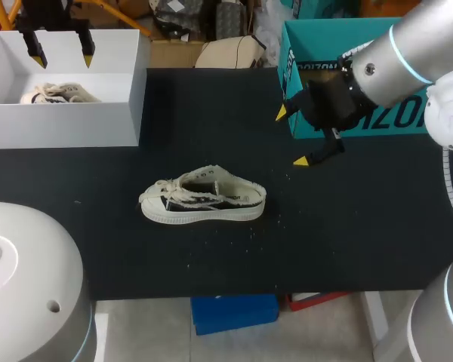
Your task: Take the shoe out of the shoebox, open the shoe tongue, remove and reinsert the insole, then place the shoe into the shoebox
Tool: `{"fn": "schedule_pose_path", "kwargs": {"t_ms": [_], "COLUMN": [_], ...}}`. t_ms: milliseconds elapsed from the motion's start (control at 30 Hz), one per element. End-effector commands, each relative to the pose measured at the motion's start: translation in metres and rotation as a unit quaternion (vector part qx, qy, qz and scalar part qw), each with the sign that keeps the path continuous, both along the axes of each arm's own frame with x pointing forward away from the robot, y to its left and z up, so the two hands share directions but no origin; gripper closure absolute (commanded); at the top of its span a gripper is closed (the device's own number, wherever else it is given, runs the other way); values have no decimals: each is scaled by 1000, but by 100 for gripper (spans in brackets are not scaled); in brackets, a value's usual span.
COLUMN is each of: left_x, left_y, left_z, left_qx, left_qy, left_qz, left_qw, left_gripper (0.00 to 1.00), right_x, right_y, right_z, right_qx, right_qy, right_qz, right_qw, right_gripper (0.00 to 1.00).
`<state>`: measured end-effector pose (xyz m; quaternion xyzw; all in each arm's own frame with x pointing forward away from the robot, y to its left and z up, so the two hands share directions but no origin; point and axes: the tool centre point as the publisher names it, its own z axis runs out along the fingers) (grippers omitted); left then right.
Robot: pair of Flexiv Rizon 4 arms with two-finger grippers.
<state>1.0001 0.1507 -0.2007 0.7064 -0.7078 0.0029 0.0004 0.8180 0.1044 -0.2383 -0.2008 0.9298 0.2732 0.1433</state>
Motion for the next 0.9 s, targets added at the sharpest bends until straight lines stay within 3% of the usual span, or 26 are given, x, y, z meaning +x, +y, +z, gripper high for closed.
{"fn": "schedule_pose_path", "kwargs": {"t_ms": [33,467,667,900], "left_x": [0,0,0,0], "left_y": [0,0,0,0], "left_z": [0,0,0,0], "left_qx": [1,1,1,1], "left_qy": [1,1,1,1], "left_qz": [0,0,0,0], "left_qw": [1000,1000,1000,1000], "left_gripper": [0,0,0,0], "right_x": [0,-4,-13,-11], "right_y": [-2,-3,-9,0], "right_z": [-3,-4,-25,-46], "right_qx": [23,28,46,63], "right_qy": [6,12,60,64], "right_qz": [9,2,-59,-93], "right_qw": [1000,1000,995,992], "right_gripper": [0,0,0,0]}}
